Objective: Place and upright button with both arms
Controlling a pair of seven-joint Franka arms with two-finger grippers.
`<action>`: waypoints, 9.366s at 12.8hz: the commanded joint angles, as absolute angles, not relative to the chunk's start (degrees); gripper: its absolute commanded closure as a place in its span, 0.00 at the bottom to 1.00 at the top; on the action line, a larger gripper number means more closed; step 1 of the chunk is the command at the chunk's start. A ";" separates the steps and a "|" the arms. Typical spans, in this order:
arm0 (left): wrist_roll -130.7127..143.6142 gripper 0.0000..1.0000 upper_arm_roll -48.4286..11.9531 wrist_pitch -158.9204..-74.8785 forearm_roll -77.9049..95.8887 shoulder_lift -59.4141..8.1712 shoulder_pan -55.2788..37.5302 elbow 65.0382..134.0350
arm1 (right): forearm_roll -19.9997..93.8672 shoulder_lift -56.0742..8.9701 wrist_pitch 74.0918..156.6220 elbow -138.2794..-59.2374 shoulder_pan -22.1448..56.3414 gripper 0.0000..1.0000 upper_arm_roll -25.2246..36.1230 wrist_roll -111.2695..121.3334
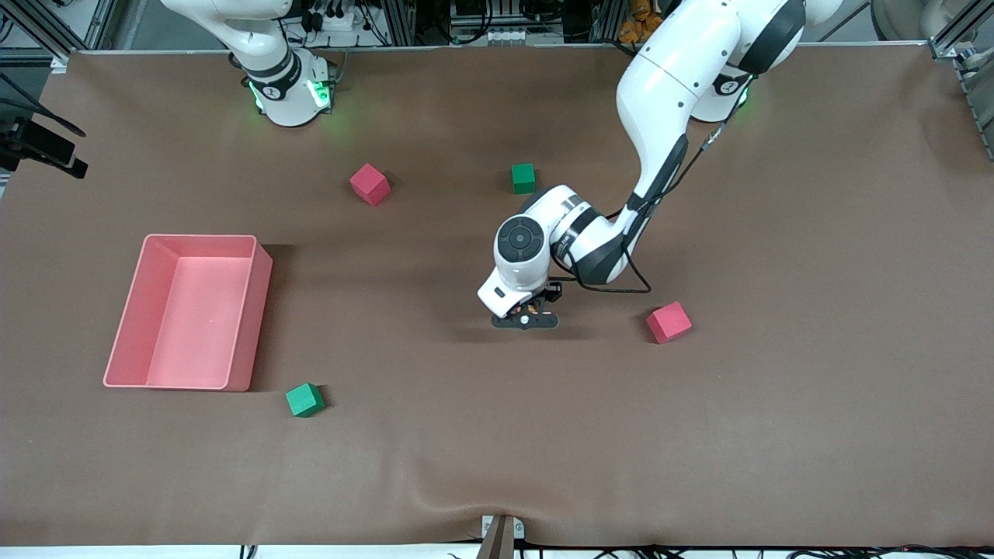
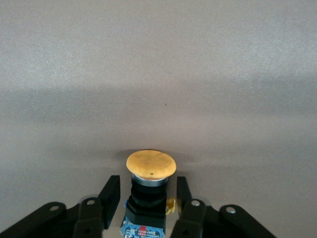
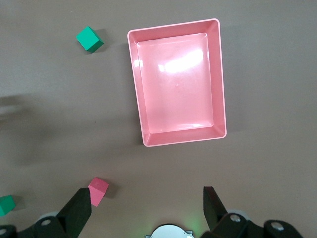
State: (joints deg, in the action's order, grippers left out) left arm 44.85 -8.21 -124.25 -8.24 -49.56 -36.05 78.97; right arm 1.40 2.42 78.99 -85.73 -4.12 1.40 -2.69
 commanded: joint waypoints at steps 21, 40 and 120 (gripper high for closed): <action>75.12 1.00 -7.65 -119.71 -16.60 -37.79 -39.28 79.01 | 0.18 2.11 74.44 -81.74 -2.28 0.00 0.88 3.08; 131.98 1.00 -4.22 -98.44 -61.66 -46.30 -60.20 76.55 | 0.79 2.11 73.13 -81.74 -2.37 0.00 1.14 2.90; 83.38 0.00 -4.83 -106.44 -36.06 -27.79 -49.14 75.23 | 0.35 1.93 74.71 -82.09 -5.54 0.00 1.23 2.90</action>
State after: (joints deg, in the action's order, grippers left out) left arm 90.20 -4.15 -105.67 -40.20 -32.07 -51.76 73.10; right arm 1.12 2.35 75.86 -83.07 -4.74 1.87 2.55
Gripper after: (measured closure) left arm 0.000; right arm 0.000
